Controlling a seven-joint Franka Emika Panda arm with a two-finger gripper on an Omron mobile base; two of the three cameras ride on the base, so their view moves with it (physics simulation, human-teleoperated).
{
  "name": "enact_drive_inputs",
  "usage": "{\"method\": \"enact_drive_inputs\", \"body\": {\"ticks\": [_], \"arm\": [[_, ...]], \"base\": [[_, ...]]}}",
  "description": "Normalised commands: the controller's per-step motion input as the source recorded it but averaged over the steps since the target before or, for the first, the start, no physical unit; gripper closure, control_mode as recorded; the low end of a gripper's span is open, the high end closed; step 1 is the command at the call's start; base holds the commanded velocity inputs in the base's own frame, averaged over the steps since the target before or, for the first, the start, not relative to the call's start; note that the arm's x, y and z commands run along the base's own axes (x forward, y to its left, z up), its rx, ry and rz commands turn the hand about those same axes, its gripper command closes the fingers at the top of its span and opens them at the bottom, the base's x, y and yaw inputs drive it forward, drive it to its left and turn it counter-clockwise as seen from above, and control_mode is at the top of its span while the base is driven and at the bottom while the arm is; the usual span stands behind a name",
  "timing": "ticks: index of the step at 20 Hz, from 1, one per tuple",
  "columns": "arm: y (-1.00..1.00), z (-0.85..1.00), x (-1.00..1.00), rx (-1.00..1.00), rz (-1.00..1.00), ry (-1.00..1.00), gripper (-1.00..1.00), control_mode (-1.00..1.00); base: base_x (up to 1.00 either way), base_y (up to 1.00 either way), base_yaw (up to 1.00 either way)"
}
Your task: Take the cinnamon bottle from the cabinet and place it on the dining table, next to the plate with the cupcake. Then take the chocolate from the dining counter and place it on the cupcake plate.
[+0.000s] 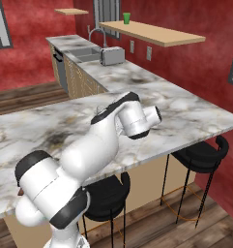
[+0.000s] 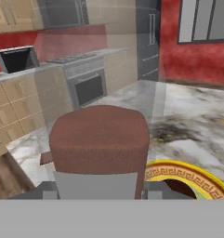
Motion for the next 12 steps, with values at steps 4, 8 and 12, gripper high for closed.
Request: {"method": "enact_drive_inputs", "body": {"ticks": [4, 8, 12], "arm": [[-0.03, -0.27, 0.42, -0.14, 0.0, -0.12, 1.0, -1.0], [-0.03, -0.26, 0.39, -0.09, 0.0, -0.06, 1.0, -1.0], [-0.12, -0.28, 0.25, 0.05, 0.0, -0.02, 1.0, -1.0]], "base": [[0.0, 0.0, 0.0], [0.0, 0.0, 0.0], [0.0, 0.0, 0.0]]}}
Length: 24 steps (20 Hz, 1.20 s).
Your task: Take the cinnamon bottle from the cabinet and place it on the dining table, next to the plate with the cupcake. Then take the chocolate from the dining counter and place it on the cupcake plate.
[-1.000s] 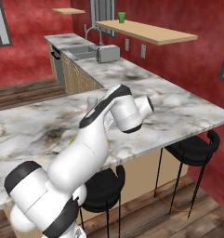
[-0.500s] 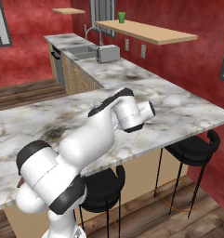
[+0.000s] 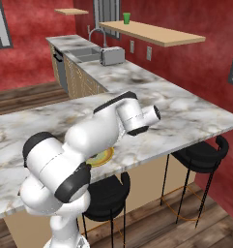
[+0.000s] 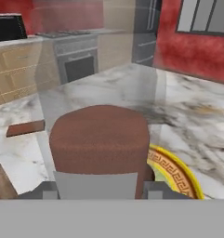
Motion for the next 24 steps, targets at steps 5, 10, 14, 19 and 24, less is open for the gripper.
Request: {"method": "enact_drive_inputs", "body": {"ticks": [5, 10, 14, 19, 24], "arm": [[-0.13, -0.24, 0.28, 0.2, -0.03, 0.05, 1.0, -1.0], [-0.04, -0.28, 0.32, 0.07, -0.03, 0.0, 1.0, -1.0], [0.0, -0.17, 0.39, -0.01, -0.05, 0.0, 1.0, -1.0], [0.0, -0.23, 0.35, -0.05, -0.03, 0.0, 1.0, -1.0], [0.0, -0.34, 0.24, -0.05, -0.02, 0.0, 1.0, -1.0]], "base": [[0.0, 0.0, 0.0], [0.0, 0.0, 0.0], [0.0, 0.0, 0.0], [0.0, 0.0, 0.0], [0.0, 0.0, 0.0]]}}
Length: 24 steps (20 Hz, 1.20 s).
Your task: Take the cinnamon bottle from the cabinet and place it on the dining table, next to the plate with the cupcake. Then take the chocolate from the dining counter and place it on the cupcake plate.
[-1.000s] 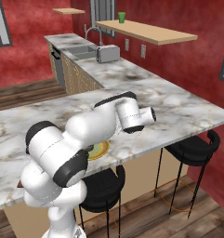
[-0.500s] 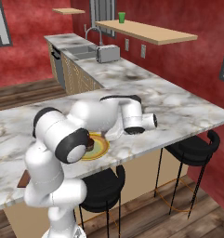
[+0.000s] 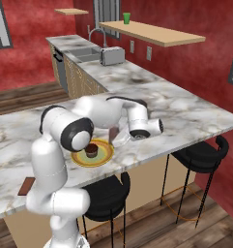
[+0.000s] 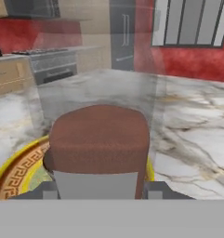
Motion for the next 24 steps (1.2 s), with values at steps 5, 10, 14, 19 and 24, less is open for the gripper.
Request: {"method": "enact_drive_inputs", "body": {"ticks": [5, 10, 14, 19, 24], "arm": [[0.0, -0.37, 0.22, 0.0, 0.0, -0.01, 1.0, -1.0], [-0.01, -0.3, 0.3, -0.03, -0.01, -0.06, 1.0, -1.0], [-0.06, -0.16, 0.34, -0.08, -0.01, -0.03, 1.0, -1.0], [-0.03, -0.06, 0.32, -0.08, -0.02, 0.0, 1.0, -1.0], [0.0, -0.11, 0.32, -0.07, -0.03, 0.0, 1.0, -1.0]], "base": [[0.0, 0.0, 0.0], [0.0, 0.0, 0.0], [0.0, 0.0, 0.0], [0.0, 0.0, 0.0], [0.0, 0.0, 0.0]]}}
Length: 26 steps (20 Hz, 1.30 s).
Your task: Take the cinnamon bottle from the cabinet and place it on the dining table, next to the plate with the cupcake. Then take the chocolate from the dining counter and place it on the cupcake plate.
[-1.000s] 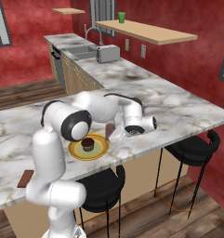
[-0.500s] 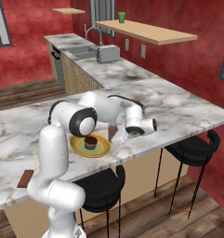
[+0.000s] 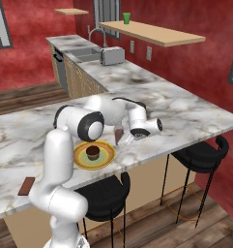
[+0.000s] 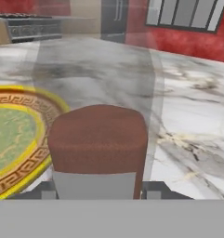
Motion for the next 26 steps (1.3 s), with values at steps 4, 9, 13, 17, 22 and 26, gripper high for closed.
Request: {"method": "enact_drive_inputs", "body": {"ticks": [4, 9, 13, 17, 22, 26], "arm": [[0.0, -0.44, 0.4, -0.05, -0.05, 0.0, 1.0, -1.0], [-0.01, -0.45, 0.3, 0.0, -0.02, -0.03, 1.0, -1.0], [-0.08, -0.32, 0.21, 0.0, 0.0, -0.06, 1.0, -1.0], [0.0, -0.23, 0.01, 0.0, 0.0, -0.16, -1.0, -1.0], [0.0, -0.05, -0.05, -0.03, -0.02, -0.15, -1.0, -1.0], [0.0, 0.0, -0.02, -0.01, -0.04, 0.0, -1.0, -1.0]], "base": [[0.0, 0.0, 0.0], [0.0, 0.0, 0.0], [0.0, 0.0, 0.0], [0.0, 0.0, 0.0], [0.0, 0.0, 0.0], [0.0, 0.0, 0.0]]}}
